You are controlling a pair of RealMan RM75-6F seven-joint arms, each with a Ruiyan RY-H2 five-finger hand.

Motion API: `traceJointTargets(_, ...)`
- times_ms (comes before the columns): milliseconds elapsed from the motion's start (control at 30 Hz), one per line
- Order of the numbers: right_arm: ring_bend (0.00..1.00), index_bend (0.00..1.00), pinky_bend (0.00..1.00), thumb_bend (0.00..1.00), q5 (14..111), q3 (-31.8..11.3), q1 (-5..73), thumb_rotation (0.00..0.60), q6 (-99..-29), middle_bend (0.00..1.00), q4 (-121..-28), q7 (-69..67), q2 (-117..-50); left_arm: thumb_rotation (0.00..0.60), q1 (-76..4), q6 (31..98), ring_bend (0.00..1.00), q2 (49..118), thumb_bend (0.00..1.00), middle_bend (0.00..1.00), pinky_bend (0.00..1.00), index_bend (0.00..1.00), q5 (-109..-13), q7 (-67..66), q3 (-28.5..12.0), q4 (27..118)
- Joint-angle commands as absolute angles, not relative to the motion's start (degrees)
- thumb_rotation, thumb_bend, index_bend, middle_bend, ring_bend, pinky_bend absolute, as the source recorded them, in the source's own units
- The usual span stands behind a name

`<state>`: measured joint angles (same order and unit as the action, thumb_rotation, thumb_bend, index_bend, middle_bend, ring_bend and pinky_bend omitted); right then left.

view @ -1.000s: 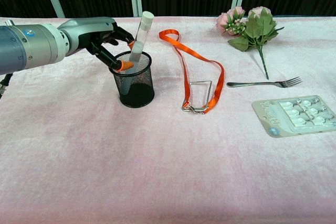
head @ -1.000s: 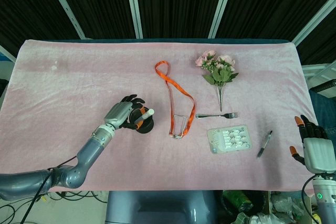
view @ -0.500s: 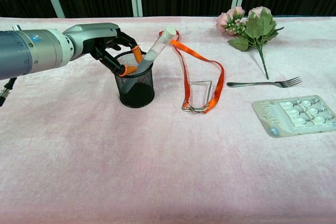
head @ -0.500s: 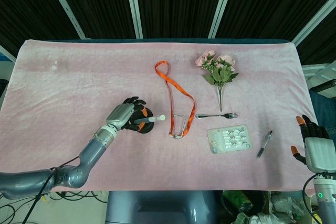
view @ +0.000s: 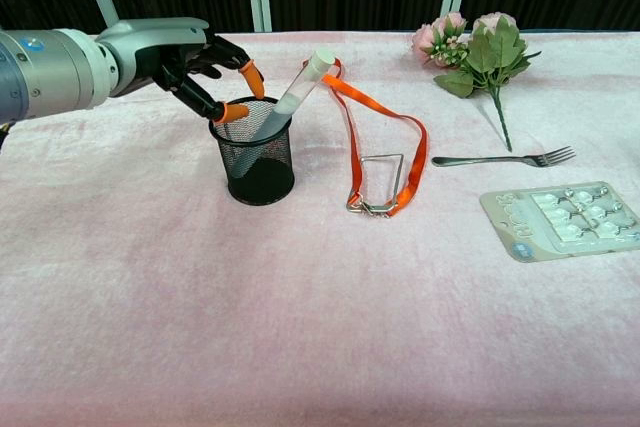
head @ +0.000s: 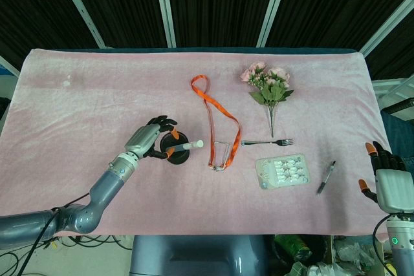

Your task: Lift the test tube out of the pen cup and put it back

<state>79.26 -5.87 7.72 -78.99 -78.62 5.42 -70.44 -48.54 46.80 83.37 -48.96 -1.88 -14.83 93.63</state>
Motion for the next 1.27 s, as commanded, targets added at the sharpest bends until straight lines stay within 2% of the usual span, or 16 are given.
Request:
traceJointTargets(33,0.15,0.08,0.18,0.21,79.3,-5.9,7.7,0.600,-79.1,0.06,-78.7,5.5,-70.4,0.600,-47.6,46.6,0.00,81.1,0.37,0.16,0.00,0.40,-50.0,0.3,-16.1,95.9)
traceJointTargets(133,0.15,0.08,0.18,0.21,79.4,-5.7,7.7,0.600,-79.1,0.06,-78.8,5.7,-70.5,0.600,-45.8,50.6,0.00,77.7,0.37,0.16,0.01,0.40,-54.2,1.1,-17.5,99.2)
traceJointTargets(300,0.15,0.08,0.18,0.21,79.2,-5.7,7.8,0.600,-78.6,0.06,-78.8,5.9,-70.5,0.600,-42.9,56.2,0.00,73.9,0.37,0.16,0.01,0.39,-58.8,-2.0,-16.0,103.6)
traceJointTargets(433,0.15,0.08,0.18,0.21,79.0,-5.7,7.9,0.600,-78.4,0.06,-78.6,6.1,-70.6,0.600,-38.7,65.1,0.00,69.4,0.36,0.13,0.01,0.36,-62.3,-12.0,-12.2,110.0)
traceJointTargets(467,0.15,0.08,0.18,0.21,79.0,-5.7,7.8,0.600,-78.5,0.06,-78.7,6.4,-70.6,0.600,-34.9,70.7,0.00,66.7,0.36,0.11,0.01,0.33,-64.3,-16.6,-9.2,112.6)
traceJointTargets(567,0.15,0.08,0.18,0.21,78.9,-5.6,7.8,0.600,-78.3,0.06,-78.9,6.9,-70.6,0.600,-30.5,75.7,0.00,63.9,0.35,0.06,0.00,0.22,-65.9,-19.6,-5.9,117.0)
traceJointTargets(667,0.15,0.08,0.18,0.21,78.8,-5.5,7.9,0.600,-78.1,0.06,-79.2,7.1,-70.5,0.600,-25.7,80.9,0.00,61.9,0.34,0.04,0.00,0.18,-68.4,-20.4,-2.8,117.7)
traceJointTargets(833,0.15,0.08,0.18,0.21,79.1,-5.5,7.8,0.600,-78.5,0.06,-79.3,7.1,-70.5,0.600,-17.9,89.1,0.00,62.0,0.32,0.04,0.00,0.17,-73.7,-17.3,1.2,113.7)
traceJointTargets(967,0.15,0.07,0.18,0.21,79.2,-5.4,7.7,0.600,-78.6,0.06,-79.6,6.8,-70.2,0.600,-14.5,89.9,0.00,62.4,0.32,0.04,0.00,0.17,-74.7,-10.4,2.3,108.2)
traceJointTargets(1267,0.13,0.07,0.18,0.21,81.5,-4.9,7.7,0.600,-79.6,0.05,-80.8,3.9,-69.5,0.600,-13.1,86.1,0.00,63.1,0.32,0.04,0.00,0.16,-72.8,-1.6,0.7,100.0)
